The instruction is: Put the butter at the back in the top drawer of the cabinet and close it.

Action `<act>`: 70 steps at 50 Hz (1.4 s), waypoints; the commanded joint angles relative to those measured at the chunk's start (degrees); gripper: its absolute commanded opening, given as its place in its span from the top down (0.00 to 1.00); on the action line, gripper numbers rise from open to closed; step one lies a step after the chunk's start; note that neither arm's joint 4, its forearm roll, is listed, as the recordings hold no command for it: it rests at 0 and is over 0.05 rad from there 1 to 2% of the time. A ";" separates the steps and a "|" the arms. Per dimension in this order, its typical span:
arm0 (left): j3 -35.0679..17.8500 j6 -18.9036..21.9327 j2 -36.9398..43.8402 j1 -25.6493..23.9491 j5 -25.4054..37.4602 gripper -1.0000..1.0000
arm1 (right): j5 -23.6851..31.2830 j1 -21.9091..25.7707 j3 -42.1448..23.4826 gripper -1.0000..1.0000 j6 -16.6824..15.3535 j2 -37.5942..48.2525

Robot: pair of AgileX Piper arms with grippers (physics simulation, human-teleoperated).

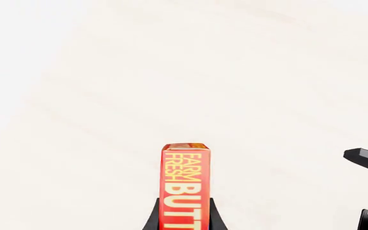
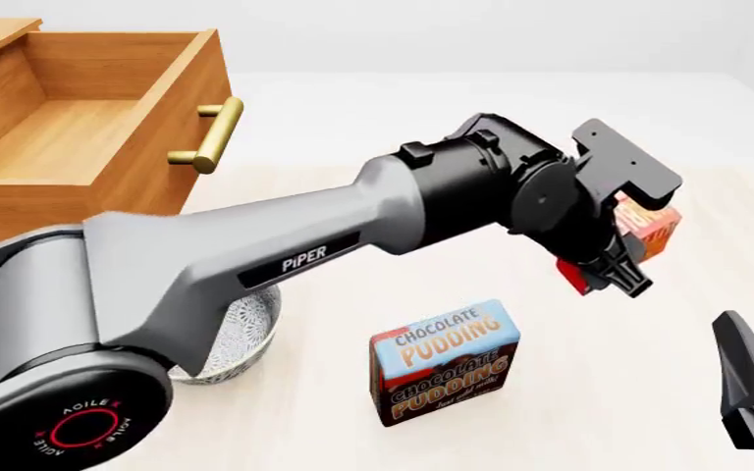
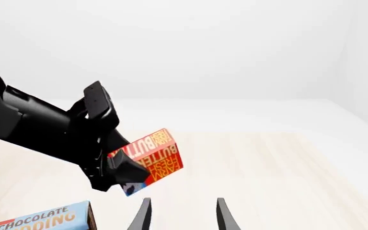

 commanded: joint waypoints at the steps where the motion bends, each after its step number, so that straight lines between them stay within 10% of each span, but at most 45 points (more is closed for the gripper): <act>1: 1.70 2.53 -4.74 0.30 -0.55 1.00 | 0.00 0.00 0.00 0.00 0.00 0.00; 70: 17.88 0.77 -37.51 12.98 12.70 1.00 | 0.00 0.00 0.00 0.00 0.00 0.00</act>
